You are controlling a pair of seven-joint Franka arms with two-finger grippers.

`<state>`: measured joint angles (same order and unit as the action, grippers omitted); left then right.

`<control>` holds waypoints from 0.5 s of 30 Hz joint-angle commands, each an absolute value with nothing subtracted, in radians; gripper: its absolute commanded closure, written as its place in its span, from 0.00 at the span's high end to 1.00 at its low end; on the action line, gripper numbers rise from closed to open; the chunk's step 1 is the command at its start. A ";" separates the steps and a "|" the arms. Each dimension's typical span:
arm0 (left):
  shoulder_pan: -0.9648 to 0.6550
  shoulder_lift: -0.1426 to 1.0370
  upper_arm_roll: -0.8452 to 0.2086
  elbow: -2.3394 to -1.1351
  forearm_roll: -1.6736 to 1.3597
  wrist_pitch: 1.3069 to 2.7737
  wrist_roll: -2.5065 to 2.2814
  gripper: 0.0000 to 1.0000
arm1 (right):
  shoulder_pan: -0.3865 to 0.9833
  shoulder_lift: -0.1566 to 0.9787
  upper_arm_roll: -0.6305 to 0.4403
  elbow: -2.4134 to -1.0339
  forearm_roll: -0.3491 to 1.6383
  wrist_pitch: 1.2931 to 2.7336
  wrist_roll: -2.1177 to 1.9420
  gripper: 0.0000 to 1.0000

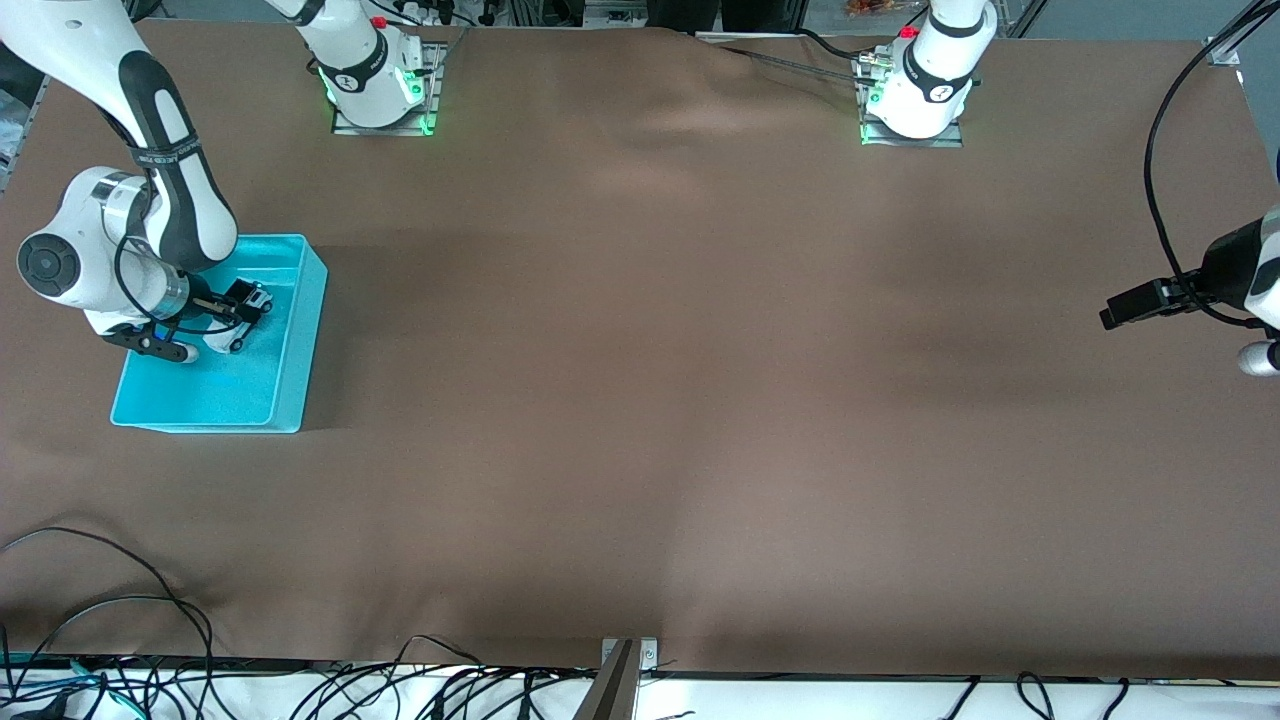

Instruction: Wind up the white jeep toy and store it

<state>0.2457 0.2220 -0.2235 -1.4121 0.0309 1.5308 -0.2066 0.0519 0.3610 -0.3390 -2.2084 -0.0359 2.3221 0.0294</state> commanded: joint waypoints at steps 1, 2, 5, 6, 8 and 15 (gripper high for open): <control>0.244 0.219 -0.221 -1.411 0.015 1.520 -0.181 1.00 | 0.040 0.296 -0.331 -2.207 -0.015 2.238 0.002 1.00; 0.244 0.219 -0.221 -1.411 0.015 1.520 -0.181 1.00 | 0.040 0.287 -0.330 -2.207 -0.015 2.224 0.003 1.00; 0.244 0.219 -0.221 -1.411 0.015 1.520 -0.181 1.00 | 0.040 0.246 -0.330 -2.207 -0.015 2.189 0.009 1.00; 0.244 0.219 -0.221 -1.411 0.015 1.520 -0.181 1.00 | 0.040 0.230 -0.330 -2.206 -0.015 2.175 0.011 1.00; 0.244 0.219 -0.221 -1.411 0.015 1.520 -0.181 1.00 | 0.040 0.200 -0.330 -2.204 -0.015 2.145 0.012 1.00; 0.244 0.219 -0.221 -1.411 0.015 1.520 -0.181 1.00 | 0.041 0.095 -0.328 -2.203 -0.015 2.085 0.018 1.00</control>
